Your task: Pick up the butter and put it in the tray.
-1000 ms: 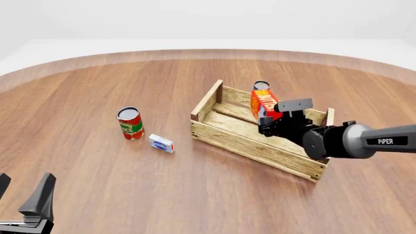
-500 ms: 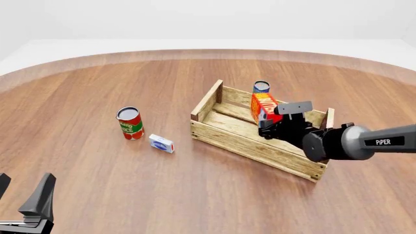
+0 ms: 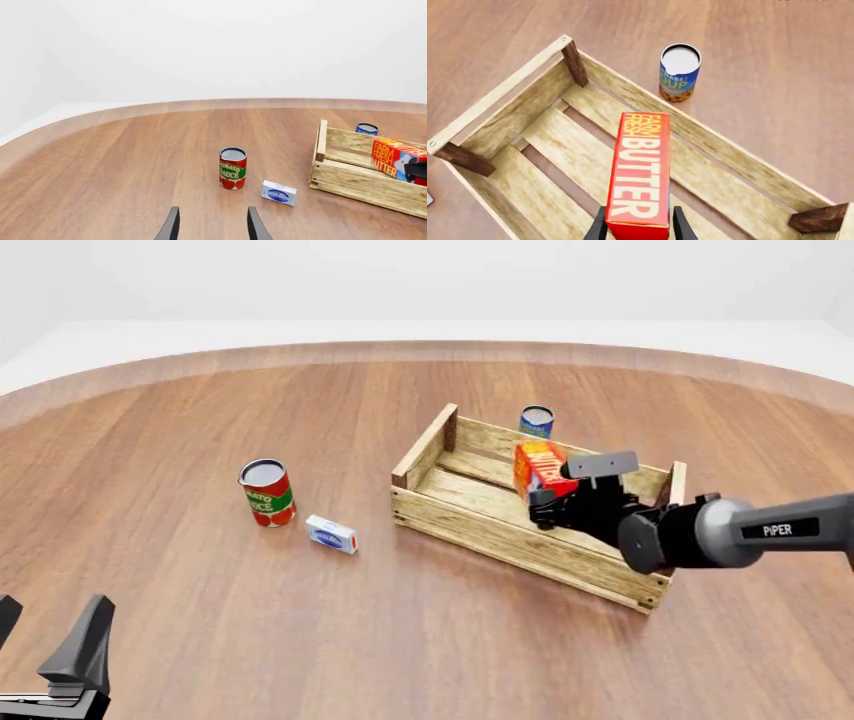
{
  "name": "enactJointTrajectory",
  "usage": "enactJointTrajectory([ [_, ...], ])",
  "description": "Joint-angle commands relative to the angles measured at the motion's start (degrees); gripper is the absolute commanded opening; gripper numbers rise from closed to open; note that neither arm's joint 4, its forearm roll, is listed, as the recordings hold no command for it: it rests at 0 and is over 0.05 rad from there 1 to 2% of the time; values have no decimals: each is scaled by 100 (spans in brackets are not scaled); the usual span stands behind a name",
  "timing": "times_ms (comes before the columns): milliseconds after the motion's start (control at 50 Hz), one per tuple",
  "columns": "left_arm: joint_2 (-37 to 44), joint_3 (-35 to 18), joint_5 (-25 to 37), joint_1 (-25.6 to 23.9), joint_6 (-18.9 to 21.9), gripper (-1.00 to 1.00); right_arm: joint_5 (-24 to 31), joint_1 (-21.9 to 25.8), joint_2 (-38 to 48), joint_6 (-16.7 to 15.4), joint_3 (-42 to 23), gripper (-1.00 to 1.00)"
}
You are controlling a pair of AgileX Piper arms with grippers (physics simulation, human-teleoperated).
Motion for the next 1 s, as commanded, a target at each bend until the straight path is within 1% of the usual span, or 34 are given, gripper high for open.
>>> enactJointTrajectory([
  [20, 0, 0, 0, 0, 0, 100, 16, -19, 23, 158, -115, 100],
  [540, 0, 0, 0, 0, 0, 100, 29, -2, -154, 195, -29, 100],
  [1000, 0, 0, 0, 0, 0, 100, 117, 5, -474, 142, 110, 100],
])
